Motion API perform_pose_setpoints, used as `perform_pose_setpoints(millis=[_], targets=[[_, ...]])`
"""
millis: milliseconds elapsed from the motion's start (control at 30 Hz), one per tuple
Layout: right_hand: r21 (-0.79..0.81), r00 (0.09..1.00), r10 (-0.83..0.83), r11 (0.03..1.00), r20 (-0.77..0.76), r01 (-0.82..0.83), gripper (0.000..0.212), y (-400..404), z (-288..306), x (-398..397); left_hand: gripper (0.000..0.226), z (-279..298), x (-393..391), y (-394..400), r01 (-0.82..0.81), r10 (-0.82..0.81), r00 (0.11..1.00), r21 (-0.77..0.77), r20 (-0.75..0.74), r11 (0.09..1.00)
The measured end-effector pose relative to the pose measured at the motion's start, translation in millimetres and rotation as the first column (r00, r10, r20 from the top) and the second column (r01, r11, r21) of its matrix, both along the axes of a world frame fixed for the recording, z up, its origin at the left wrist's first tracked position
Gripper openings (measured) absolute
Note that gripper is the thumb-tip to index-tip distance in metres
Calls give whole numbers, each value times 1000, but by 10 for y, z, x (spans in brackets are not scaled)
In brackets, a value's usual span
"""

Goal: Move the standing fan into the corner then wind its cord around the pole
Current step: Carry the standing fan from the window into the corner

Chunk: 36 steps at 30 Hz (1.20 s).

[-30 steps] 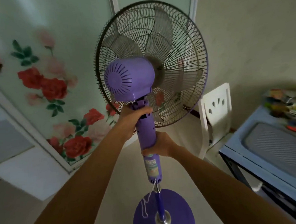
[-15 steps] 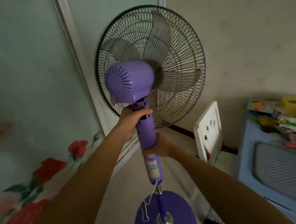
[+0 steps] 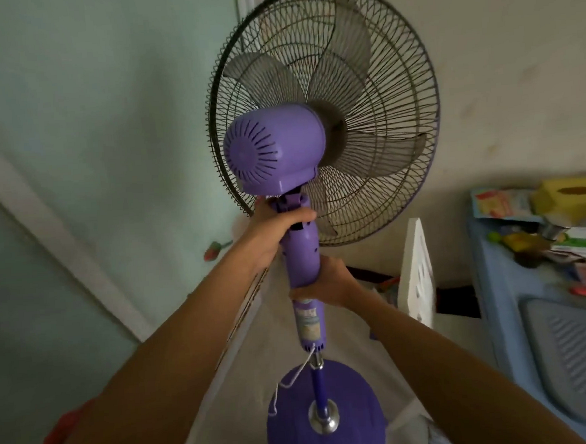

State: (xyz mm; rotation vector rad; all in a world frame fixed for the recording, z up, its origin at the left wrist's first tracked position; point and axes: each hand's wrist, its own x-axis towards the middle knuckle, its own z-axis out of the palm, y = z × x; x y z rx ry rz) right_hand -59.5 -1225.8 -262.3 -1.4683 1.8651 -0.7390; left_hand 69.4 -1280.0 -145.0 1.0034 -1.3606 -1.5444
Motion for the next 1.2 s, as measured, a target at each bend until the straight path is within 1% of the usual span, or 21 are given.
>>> perform_pose_setpoints(millis=[67, 167, 233, 267, 333, 433, 567, 667, 733, 800, 933, 1000, 1100, 1200], targets=[[10, 1000, -20, 1000, 5, 20, 64, -376, -33, -187, 49, -25, -218, -403, 33, -33, 999, 5, 14, 999], [-6, 997, -71, 997, 12, 71, 64, -849, -99, -427, 35, -78, -490, -964, 97, -97, 994, -12, 46, 995], [1, 994, -110, 994, 15, 110, 62, -1093, -111, -552, 27, -107, -631, -1275, 147, -147, 989, -23, 31, 989], [5, 991, -131, 991, 14, 131, 63, -1220, -130, -617, 26, -132, -709, -1435, 183, -182, 983, -37, 25, 982], [7, 983, -182, 983, 5, 182, 63, -1490, -181, -755, 30, -201, -897, -1773, 257, -256, 966, -50, 15, 965], [12, 965, -261, 965, -3, 261, 59, -1796, -262, -925, 34, -279, -1134, -2150, 321, -320, 947, -42, 30, 946], [0, 921, -390, 921, -7, 390, 56, -2279, -426, -1135, 43, -462, -1469, -2813, 470, -466, 882, -44, 68, 882], [-15, 868, -497, 868, 15, 497, 55, -2620, -635, -1305, 47, -674, -1751, -3309, 589, -584, 805, -24, 106, 808], [6, 842, -538, 843, 30, 538, 54, -2765, -740, -1423, 57, -798, -1910, -3510, 620, -611, 777, -19, 149, 784], [41, 834, -552, 833, 13, 551, 49, -2952, -870, -1599, 65, -923, -2117, -3693, 644, -634, 756, -10, 164, 765], [81, 793, -607, 794, 58, 602, 46, -3152, -1259, -1886, 73, -1310, -2480, -3908, 663, -650, 728, 19, 219, 749], [102, 778, -622, 782, 83, 615, 48, -3193, -1498, -1991, 71, -1556, -2616, -3989, 664, -653, 718, 43, 241, 746], [115, 768, -629, 777, 119, 619, 52, -3208, -1901, -2129, 62, -1931, -2765, -4018, 674, -666, 702, 69, 253, 736], [128, 744, -645, 764, 172, 633, 52, -3155, -2169, -2205, 53, -2193, -2829, -3963, 647, -646, 721, 91, 251, 757]])
